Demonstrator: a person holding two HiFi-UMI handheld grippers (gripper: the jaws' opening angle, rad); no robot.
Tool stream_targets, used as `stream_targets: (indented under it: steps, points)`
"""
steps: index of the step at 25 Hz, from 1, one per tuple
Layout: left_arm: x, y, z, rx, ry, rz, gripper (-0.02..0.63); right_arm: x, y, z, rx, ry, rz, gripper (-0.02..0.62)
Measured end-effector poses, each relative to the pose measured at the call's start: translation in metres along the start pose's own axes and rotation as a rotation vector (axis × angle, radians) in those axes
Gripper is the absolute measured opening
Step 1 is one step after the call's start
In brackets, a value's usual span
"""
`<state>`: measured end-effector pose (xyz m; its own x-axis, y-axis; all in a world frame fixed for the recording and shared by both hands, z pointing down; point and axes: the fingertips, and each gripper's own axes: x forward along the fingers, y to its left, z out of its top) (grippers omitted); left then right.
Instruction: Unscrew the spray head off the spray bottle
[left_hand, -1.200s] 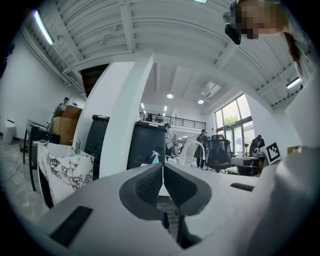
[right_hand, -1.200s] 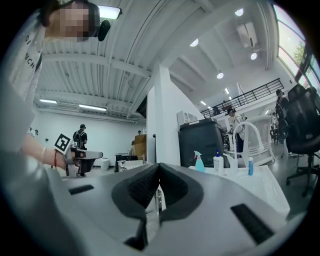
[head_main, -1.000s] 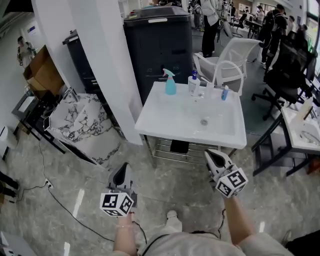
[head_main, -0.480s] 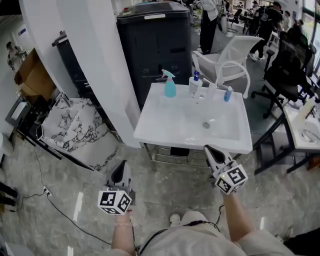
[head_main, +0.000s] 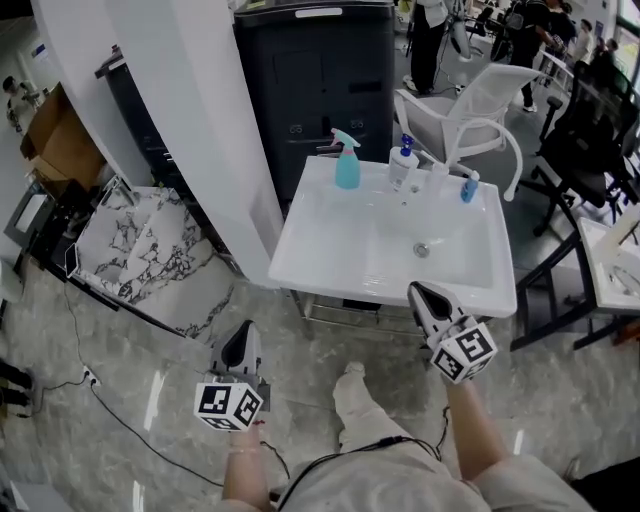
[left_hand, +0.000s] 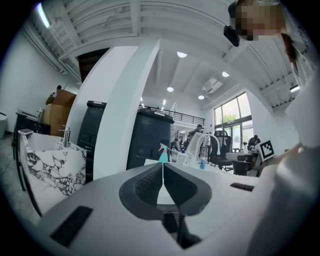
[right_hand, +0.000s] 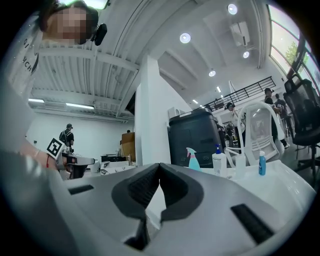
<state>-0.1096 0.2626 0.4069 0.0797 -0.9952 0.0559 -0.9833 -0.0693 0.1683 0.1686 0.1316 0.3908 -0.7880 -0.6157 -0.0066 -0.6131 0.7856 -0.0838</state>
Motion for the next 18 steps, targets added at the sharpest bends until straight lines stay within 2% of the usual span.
stream_targets:
  steps: [9,13,18]
  points:
    - [0.076,0.032,0.023,0.010,-0.023,-0.021,0.011,0.088,-0.038,0.011,-0.011,-0.002,0.025,0.006]
    - [0.114,0.044,0.033,0.048,-0.009,-0.053,0.011,0.126,-0.057,0.014,-0.012,0.001,0.032,0.006]
    - [0.162,0.053,0.045,0.066,-0.017,-0.082,0.011,0.166,-0.078,0.008,-0.064,0.043,0.049,0.006]
